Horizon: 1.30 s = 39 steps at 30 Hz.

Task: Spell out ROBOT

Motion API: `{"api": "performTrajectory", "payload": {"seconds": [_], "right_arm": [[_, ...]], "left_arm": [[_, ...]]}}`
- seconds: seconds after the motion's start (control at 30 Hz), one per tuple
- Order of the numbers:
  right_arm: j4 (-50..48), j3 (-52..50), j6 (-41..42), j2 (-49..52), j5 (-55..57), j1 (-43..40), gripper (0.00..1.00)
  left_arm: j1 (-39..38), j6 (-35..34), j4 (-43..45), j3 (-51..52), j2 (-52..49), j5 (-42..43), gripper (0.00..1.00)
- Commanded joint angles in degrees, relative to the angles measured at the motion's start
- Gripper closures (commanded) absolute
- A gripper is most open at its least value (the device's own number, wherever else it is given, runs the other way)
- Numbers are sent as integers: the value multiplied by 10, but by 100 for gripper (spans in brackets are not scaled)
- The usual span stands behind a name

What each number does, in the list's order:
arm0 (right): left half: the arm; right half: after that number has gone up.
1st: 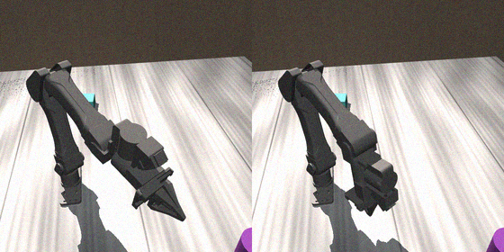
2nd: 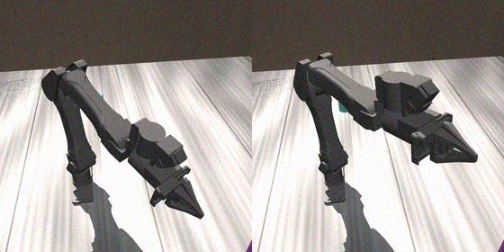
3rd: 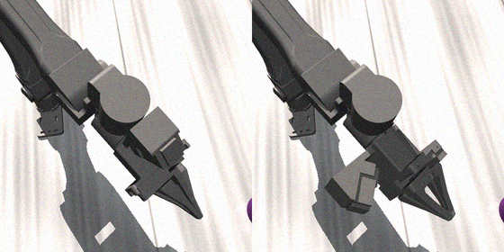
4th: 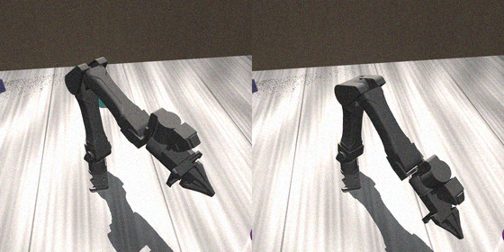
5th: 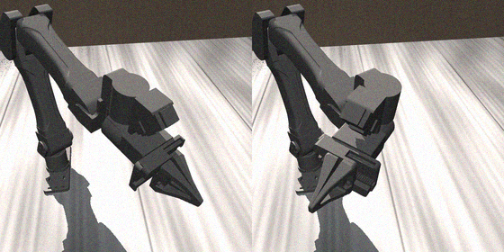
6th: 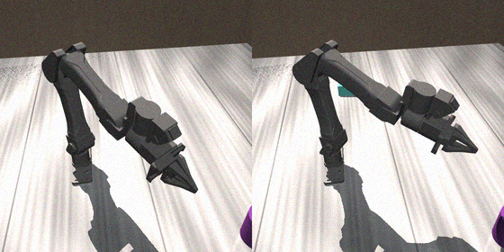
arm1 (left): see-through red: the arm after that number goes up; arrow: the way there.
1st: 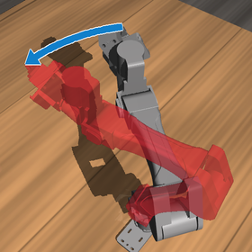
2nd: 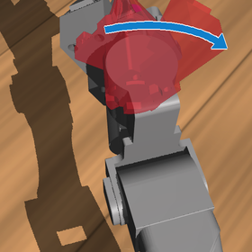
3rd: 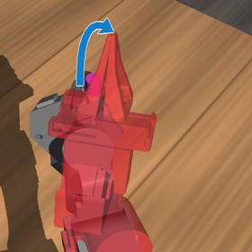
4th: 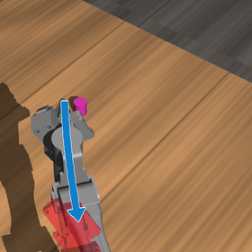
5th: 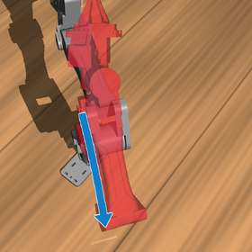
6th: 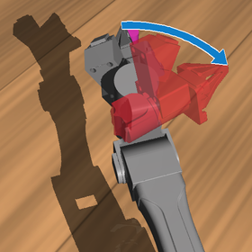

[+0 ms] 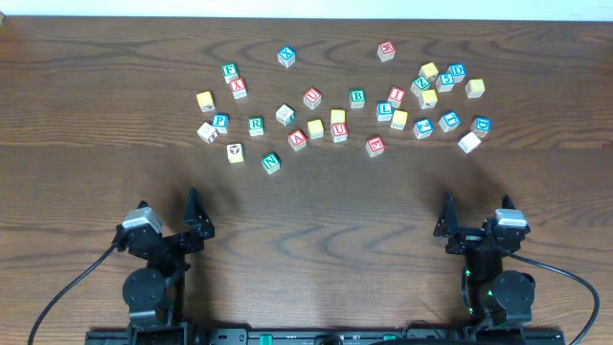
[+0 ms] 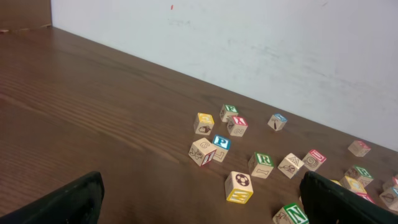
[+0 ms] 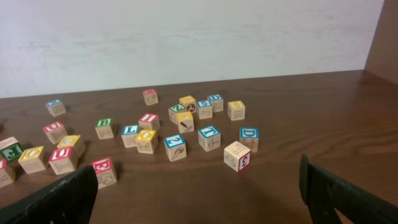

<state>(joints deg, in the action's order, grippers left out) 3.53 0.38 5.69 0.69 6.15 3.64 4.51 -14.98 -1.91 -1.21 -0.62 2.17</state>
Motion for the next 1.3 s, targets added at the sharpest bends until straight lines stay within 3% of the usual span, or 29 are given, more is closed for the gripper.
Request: {"api": "performTrajectory", "payload": {"seconds": [0.0,0.53,0.77,1.27], "right_arm": [[3,-1,7,-3,-3,-4,1],[3,-1,7,-3,-3,-4,1],[3,-1,7,-3,-3,-4,1],[3,-1,7,-3,-3,-4,1]], "left_arm": [[2,5,-18,10,3,-18,1],[2,12,-23,-95,2,-13,1],[2,12,-26,-98,-1,30,1],[2,12,-51,-108,-15,30,1]]}}
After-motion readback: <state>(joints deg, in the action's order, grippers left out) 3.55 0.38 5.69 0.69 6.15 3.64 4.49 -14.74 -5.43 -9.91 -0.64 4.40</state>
